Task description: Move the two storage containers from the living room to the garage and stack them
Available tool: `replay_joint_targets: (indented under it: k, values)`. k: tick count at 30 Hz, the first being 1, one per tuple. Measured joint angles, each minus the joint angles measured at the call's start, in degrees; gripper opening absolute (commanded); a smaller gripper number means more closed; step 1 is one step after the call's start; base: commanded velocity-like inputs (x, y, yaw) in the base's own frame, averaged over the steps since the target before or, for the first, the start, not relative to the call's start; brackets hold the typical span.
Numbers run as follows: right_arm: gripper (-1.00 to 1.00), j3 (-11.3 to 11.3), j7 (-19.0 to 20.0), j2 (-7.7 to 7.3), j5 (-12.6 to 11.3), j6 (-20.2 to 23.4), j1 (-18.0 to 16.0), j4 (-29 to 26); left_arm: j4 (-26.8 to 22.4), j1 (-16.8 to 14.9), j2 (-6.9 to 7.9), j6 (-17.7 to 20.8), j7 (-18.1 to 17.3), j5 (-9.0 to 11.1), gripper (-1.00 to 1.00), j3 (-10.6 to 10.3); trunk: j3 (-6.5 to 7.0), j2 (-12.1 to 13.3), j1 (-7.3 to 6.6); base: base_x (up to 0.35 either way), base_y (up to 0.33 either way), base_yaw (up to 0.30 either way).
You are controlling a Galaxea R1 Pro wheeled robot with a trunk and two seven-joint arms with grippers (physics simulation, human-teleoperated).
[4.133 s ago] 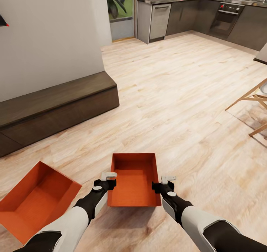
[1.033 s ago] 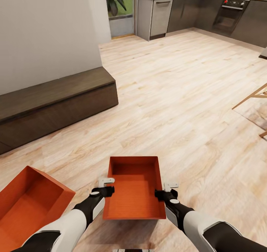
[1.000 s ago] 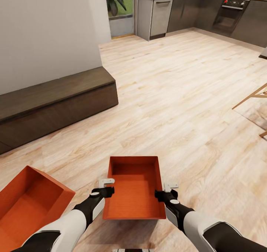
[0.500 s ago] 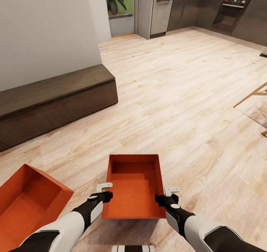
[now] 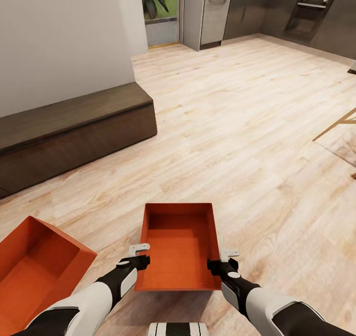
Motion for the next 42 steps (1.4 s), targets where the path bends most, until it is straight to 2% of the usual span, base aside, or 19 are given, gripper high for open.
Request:
replay_joint_targets:
  k: [14, 22, 42]
  values:
    - [1.0, 0.0, 0.0, 0.12, -0.1, -0.1, 0.0, 0.0, 0.1, 0.0, -0.08, 0.0, 0.0, 0.2, 1.0, 0.0, -2.51, -5.6, 3.08, 0.0, 0.0, 0.0]
    - [1.0, 0.0, 0.0, -0.09, 0.0, -2.4, 1.4, 0.0, 0.1, 0.0, 0.0, 0.0, 0.0, 0.2, 1.0, 0.1, -2.52, -5.6, 3.08, 0.0, 0.0, 0.0]
    - [1.0, 0.0, 0.0, -0.36, 0.5, -2.5, 1.5, 0.0, 0.1, 0.0, 0.02, 0.0, 0.0, 0.2, 1.0, 0.1, -2.52, -5.6, 3.08, 0.0, 0.0, 0.0]
